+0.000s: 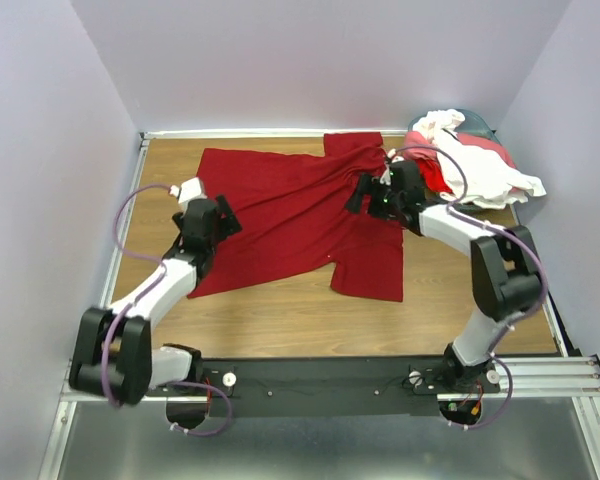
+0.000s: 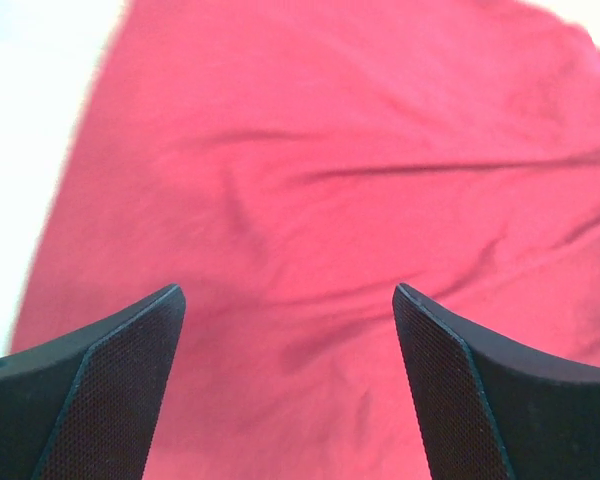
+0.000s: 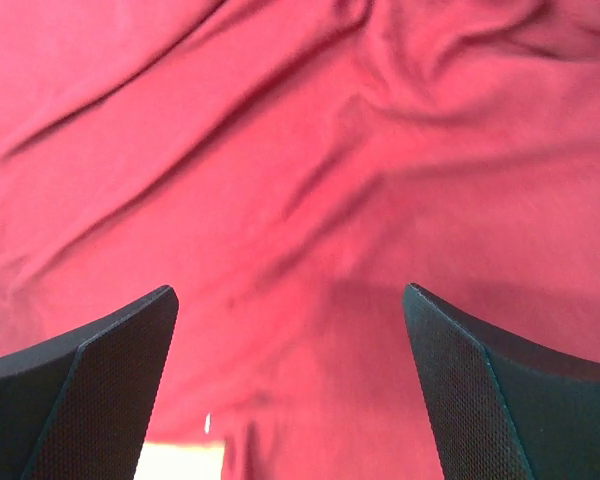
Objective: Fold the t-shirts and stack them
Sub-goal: Flatten the tshirt out
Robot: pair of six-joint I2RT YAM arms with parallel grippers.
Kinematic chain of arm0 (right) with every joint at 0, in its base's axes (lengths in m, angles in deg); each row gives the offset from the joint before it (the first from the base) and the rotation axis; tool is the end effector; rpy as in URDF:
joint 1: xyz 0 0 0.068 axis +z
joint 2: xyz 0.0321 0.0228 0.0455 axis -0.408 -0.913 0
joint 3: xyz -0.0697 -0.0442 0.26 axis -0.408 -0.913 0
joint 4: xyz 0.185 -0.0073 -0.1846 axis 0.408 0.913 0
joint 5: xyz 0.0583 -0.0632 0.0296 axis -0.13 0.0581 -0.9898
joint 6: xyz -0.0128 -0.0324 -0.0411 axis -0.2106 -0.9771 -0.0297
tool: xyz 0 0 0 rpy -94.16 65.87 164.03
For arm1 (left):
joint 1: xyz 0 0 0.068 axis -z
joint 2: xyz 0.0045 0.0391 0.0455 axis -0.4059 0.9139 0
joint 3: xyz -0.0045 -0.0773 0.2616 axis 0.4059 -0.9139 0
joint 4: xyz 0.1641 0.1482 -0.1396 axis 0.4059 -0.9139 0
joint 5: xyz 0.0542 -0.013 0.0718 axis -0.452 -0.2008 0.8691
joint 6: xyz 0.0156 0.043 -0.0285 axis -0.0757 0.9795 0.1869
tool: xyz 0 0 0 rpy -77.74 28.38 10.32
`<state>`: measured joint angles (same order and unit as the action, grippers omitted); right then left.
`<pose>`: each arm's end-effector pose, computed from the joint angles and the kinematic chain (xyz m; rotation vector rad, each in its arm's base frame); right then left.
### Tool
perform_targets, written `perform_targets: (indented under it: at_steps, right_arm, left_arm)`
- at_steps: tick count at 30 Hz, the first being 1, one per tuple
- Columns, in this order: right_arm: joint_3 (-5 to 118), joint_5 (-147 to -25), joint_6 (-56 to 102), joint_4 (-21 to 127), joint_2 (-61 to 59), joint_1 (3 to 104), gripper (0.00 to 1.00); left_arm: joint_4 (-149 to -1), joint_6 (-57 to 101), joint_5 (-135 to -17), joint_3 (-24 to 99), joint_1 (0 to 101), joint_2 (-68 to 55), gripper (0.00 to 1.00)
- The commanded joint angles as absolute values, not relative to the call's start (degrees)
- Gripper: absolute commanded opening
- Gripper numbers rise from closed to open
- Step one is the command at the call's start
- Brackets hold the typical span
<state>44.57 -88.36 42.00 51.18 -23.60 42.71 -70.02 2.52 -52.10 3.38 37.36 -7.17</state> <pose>0.3716 0.1320 0.1915 0.0456 2.3020 0.6151 0.2729 -0.0551 0.2161 -0.4754 2.0202 -0.1862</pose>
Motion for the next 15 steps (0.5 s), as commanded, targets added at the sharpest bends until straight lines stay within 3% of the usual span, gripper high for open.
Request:
perform_targets:
  at_steps: [1, 8, 15]
  right_arm:
    - [37.02, -82.45, 42.87, 51.56, -14.88, 42.36, 1.0]
    - [27.95, -79.64, 45.51, 51.65, -3.53, 42.45, 1.0]
    - [21.0, -78.23, 47.53, 51.65, 3.68, 42.28, 1.0]
  left_arm:
    - [-75.49, -5.11, -42.14, -3.36, 37.31, -15.46, 0.89]
    - [-87.37, -17.59, -37.47, -12.85, 37.13, -39.0, 0.8]
    - [-99.91, -28.75, -34.41, -11.11, 37.13, -43.26, 0.75]
